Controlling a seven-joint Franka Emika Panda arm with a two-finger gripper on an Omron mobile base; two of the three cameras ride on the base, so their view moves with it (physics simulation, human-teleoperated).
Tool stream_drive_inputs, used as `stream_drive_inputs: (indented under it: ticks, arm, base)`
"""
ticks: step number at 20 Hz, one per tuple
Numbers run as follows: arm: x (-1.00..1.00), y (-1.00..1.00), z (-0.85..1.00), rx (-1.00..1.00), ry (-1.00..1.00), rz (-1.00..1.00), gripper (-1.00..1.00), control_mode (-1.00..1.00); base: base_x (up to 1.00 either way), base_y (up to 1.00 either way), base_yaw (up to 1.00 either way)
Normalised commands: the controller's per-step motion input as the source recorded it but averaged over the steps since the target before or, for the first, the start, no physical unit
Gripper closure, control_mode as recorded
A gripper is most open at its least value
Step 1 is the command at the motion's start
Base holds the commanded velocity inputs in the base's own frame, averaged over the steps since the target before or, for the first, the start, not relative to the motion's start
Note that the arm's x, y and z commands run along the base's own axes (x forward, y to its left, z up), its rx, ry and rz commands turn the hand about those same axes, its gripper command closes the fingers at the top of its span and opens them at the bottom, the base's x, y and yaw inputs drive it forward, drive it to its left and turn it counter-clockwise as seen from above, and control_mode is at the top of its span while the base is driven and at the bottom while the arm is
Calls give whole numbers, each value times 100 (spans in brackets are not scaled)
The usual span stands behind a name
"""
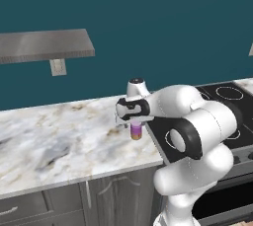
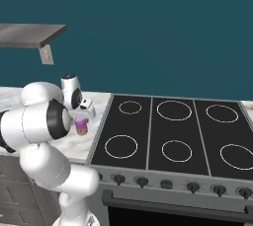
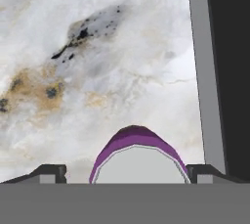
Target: Four empty soda cans are scattered around the kitchen. Gather all the cans and cluster them next to the stove for recycling.
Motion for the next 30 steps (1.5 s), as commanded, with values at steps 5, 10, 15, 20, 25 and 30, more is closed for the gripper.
stream_drive_inputs:
  ticks: [5,10,15,20,25,30]
  arm:
    - [0,0,28,0,2,0,-100,-100]
    - [-44,-30,29,0,5,2,-100,-100]
    - [-90,-47,14,0,1,5,-100,-100]
    - [-95,-46,11,3,-3,14,-100,-100]
    - [-78,-34,9,3,-4,25,-100,-100]
    - [-53,-2,49,0,-1,21,-100,-100]
  base:
    - [0,0,0]
    - [0,0,0]
    - [0,0,0]
    - [0,0,0]
    - [0,0,0]
    - [0,0,0]
